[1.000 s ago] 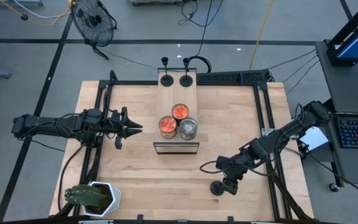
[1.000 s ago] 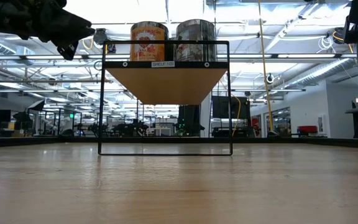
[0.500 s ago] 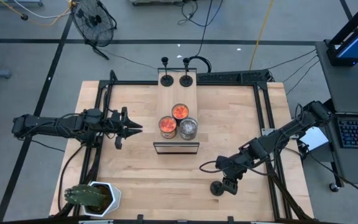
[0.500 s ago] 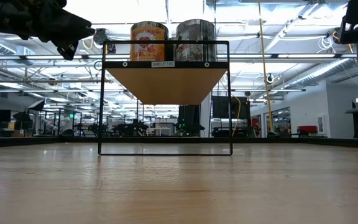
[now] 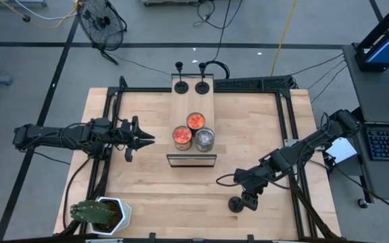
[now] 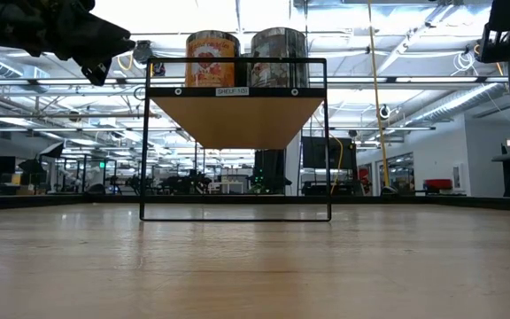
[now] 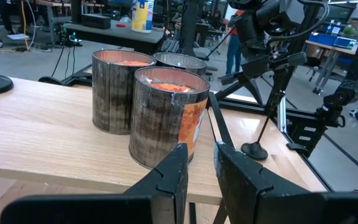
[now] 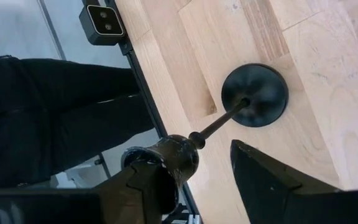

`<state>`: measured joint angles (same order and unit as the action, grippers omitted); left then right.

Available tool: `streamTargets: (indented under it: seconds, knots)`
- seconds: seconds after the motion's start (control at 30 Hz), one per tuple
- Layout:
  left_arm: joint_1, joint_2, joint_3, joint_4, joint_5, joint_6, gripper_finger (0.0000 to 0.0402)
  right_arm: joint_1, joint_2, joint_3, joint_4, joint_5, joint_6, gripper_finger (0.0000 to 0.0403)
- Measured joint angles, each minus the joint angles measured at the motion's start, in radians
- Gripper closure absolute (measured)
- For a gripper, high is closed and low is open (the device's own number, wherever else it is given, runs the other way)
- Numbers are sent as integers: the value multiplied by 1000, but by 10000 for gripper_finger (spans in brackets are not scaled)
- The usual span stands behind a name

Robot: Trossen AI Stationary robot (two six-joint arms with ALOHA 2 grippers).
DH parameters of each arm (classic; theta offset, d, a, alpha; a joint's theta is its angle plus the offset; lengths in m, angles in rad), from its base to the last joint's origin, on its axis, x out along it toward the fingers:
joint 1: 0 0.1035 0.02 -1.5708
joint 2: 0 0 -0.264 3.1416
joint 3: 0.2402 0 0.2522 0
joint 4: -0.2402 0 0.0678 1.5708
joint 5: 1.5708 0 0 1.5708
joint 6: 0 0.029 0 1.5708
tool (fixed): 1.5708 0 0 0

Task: Pick & Place candle stick holders
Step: Put the black candle holder on the shelf

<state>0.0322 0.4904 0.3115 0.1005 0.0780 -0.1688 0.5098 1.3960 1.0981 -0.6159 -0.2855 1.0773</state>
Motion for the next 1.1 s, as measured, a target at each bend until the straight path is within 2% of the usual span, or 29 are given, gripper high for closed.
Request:
streamTargets:
  seconds: [0.63, 0.97, 1.1]
  knots:
    - [0, 0, 0, 0, 1, 0, 314, 0, -3, 2, -6, -2, 4, 347]
    - [0, 0, 0, 0, 1, 1, 314, -5, 0, 0, -6, 7, 18, 332]
    - [0, 0, 0, 0, 1, 0, 314, -11, -1, 0, -12, 19, 17, 344]
